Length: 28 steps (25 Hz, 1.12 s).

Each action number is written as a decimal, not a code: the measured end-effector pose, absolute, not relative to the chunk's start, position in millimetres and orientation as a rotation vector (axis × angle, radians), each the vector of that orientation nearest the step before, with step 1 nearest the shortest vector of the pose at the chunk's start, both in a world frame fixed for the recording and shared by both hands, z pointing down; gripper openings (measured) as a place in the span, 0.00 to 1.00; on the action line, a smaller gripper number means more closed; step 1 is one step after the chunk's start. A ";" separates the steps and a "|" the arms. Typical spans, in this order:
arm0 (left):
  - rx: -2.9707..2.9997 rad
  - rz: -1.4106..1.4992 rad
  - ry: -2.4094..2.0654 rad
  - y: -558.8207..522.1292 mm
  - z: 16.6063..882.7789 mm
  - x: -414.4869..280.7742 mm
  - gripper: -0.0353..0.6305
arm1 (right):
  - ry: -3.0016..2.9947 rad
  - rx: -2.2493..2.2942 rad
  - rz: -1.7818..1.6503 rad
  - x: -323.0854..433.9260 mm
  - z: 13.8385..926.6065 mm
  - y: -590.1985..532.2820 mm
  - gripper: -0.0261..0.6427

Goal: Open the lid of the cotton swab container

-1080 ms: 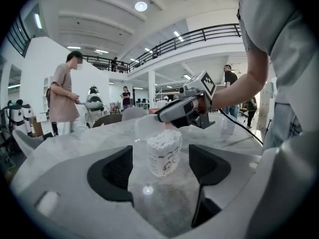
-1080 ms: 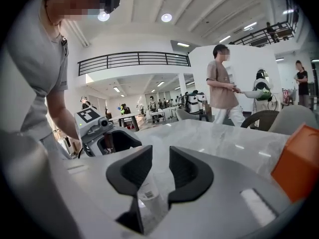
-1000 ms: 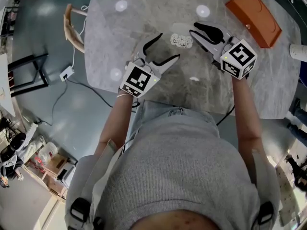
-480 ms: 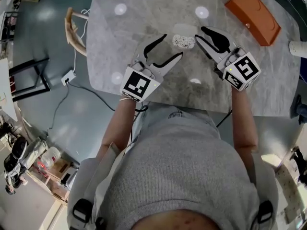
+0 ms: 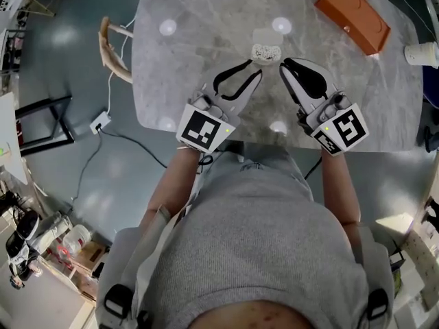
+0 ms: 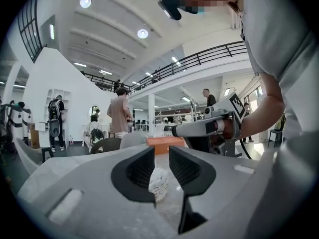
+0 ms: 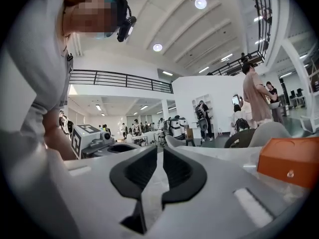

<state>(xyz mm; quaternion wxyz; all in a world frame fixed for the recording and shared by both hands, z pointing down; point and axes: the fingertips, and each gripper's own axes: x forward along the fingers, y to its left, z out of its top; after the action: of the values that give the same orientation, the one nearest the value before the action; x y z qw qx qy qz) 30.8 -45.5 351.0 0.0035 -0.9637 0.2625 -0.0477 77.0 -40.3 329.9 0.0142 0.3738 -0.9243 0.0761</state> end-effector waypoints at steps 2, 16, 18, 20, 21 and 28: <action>-3.013 -0.142 0.815 -36.5 345.7 28.2 0.17 | -2.874 1.186 0.222 69.5 326.3 -30.0 0.07; -2.993 0.005 0.952 20.1 311.5 7.4 0.05 | -2.756 1.382 0.063 42.1 304.4 45.6 0.04; -2.991 -0.002 0.965 29.2 309.1 2.2 0.05 | -2.747 1.425 0.077 41.4 300.5 55.8 0.04; -2.990 -0.023 0.979 36.5 309.1 -1.4 0.05 | -2.744 1.469 0.100 41.4 297.5 63.3 0.04; -2.990 -0.029 0.983 38.9 309.1 -2.7 0.05 | -2.743 1.485 0.107 41.0 296.6 66.0 0.04; -2.968 -0.042 0.945 54.0 302.2 -7.1 0.05 | -2.724 1.530 0.090 31.5 293.4 79.2 0.04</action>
<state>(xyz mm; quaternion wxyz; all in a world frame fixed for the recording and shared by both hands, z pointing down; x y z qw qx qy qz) -7.1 54.0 302.2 0.0131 -0.9527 0.3033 -0.0135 31.5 79.2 293.4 0.0080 0.4894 -0.8716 0.0289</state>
